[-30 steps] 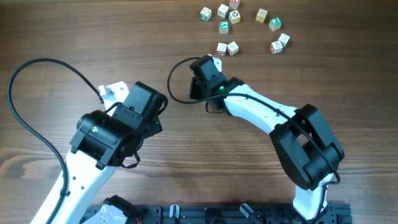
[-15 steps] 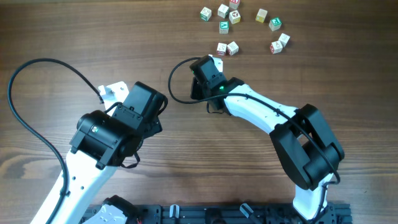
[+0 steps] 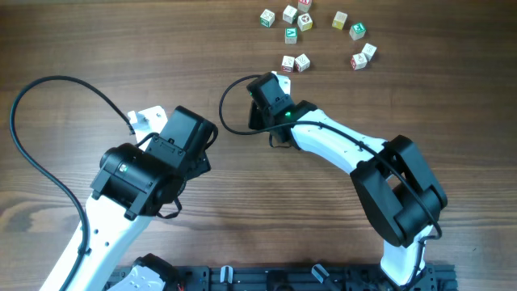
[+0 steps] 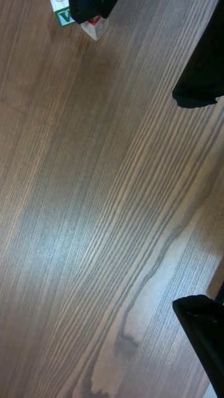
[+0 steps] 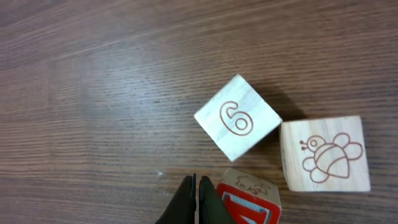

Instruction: Form a circle

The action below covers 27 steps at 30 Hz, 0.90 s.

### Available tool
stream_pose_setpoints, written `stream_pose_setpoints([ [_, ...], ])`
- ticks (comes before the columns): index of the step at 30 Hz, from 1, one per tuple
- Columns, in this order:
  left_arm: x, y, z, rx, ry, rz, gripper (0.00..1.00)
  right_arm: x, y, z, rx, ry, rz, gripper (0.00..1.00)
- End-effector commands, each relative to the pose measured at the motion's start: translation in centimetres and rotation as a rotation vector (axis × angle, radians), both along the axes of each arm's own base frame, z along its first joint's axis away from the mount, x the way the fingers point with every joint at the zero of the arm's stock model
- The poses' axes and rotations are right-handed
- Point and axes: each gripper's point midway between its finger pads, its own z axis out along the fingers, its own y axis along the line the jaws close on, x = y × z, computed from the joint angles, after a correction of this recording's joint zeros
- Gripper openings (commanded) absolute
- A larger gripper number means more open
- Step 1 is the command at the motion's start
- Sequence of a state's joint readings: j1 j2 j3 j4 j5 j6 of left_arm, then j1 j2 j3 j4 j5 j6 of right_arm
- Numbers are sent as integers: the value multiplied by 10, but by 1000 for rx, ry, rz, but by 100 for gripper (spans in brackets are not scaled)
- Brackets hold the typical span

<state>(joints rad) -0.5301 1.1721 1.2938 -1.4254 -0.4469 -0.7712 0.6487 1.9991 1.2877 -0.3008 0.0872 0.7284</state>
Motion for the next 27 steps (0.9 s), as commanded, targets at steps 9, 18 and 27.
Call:
stream_pose_setpoints([
  [9, -1, 2, 0, 3, -2, -1, 100, 9, 9, 39, 38, -38, -1, 4],
  [18, -1, 2, 0, 3, -2, -1, 100, 5, -51, 39, -93, -25, -340, 5],
  [27, -1, 2, 0, 3, -2, -1, 100, 14, -99, 30, -120, -15, -526, 5],
])
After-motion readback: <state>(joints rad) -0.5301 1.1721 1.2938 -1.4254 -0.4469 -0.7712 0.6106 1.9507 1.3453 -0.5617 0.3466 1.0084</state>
